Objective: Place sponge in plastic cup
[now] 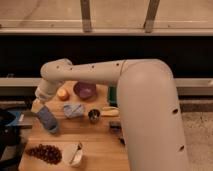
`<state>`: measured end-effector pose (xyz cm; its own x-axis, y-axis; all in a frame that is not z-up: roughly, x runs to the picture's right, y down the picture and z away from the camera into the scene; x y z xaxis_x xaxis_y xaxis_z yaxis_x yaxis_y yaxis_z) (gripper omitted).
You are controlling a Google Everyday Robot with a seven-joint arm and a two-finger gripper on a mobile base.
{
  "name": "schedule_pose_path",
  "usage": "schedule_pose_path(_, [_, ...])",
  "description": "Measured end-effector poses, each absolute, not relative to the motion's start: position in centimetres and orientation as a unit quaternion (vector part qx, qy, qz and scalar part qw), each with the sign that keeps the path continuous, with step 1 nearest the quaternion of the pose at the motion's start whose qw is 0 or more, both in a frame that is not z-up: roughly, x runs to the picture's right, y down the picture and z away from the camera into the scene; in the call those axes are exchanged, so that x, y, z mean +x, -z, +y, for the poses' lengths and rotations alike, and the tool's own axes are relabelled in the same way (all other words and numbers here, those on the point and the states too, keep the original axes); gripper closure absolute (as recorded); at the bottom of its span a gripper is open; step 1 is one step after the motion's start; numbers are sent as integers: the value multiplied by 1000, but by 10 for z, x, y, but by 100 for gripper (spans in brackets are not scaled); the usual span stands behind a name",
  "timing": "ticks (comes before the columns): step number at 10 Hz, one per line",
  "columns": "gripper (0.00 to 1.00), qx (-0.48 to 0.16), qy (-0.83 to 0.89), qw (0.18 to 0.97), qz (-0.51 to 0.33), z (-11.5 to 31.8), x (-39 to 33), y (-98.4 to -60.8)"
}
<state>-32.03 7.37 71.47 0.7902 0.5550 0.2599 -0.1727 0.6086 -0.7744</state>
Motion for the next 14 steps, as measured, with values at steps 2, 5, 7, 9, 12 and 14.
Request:
schedule_pose_path(2, [100,-392,-219,858,-249,81,-321,-714])
schedule_pose_path(5, [100,-397,-234,855,-238,93,-313,-719])
schedule_pose_path(7, [100,-397,-239,855,-233,94,-309,-724])
schedule_pose_path(9, [100,-395,-244,855,-230,94,-305,-731])
schedule_pose_path(12, [100,-393,-247,854,-235,94,-305,-741])
schedule_pose_path(14, [100,-394,-249,852,-238,95,-305,-748])
